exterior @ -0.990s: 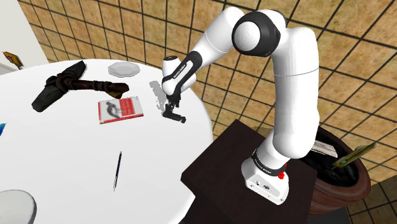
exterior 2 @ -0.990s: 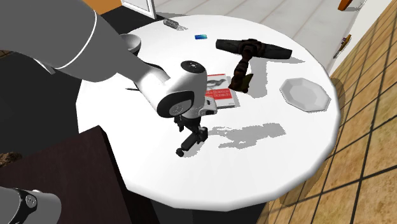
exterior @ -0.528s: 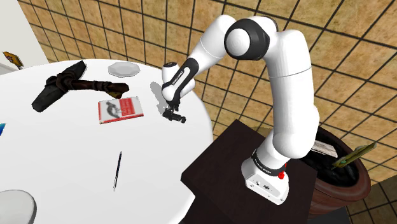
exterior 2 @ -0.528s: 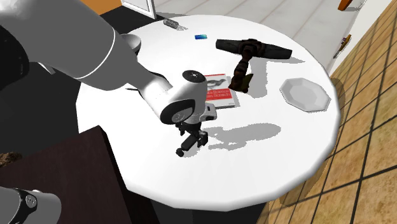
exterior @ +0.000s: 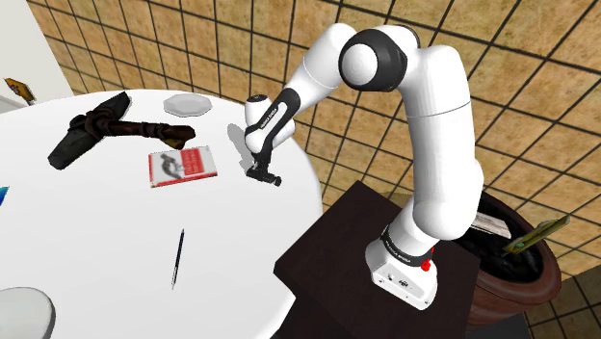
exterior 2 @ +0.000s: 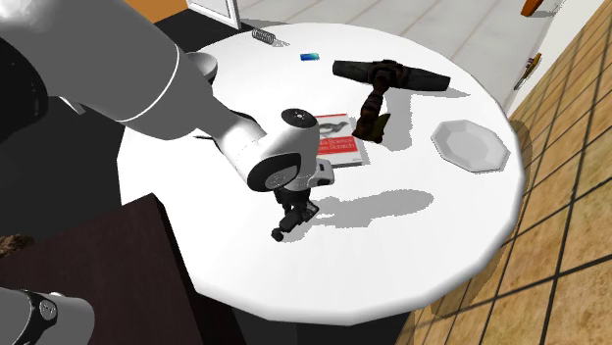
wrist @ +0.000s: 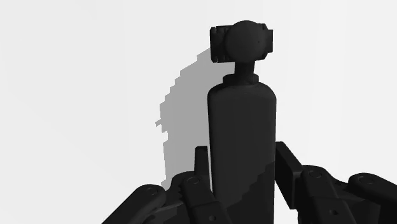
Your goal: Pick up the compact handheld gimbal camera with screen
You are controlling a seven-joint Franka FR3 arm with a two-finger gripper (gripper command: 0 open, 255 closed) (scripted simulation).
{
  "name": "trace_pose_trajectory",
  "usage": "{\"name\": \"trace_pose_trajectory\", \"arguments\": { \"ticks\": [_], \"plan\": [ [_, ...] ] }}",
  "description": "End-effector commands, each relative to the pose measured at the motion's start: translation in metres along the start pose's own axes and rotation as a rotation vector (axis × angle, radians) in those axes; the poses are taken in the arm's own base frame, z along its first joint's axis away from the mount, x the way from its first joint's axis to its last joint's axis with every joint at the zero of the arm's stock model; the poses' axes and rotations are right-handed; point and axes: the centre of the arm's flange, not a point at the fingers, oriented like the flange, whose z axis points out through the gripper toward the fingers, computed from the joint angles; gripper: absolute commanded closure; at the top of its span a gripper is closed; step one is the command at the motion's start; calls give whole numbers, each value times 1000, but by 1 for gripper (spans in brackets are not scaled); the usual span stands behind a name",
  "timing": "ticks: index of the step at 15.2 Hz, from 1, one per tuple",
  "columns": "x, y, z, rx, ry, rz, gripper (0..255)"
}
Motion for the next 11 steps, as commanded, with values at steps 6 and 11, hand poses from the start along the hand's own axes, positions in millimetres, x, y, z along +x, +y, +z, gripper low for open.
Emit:
{"name": "trace_pose_trajectory", "arguments": {
  "ticks": [6,11],
  "plan": [
    [-4,0,-21,0,0,0,255],
    [-7,0,-47,0,0,0,255]
  ]
}}
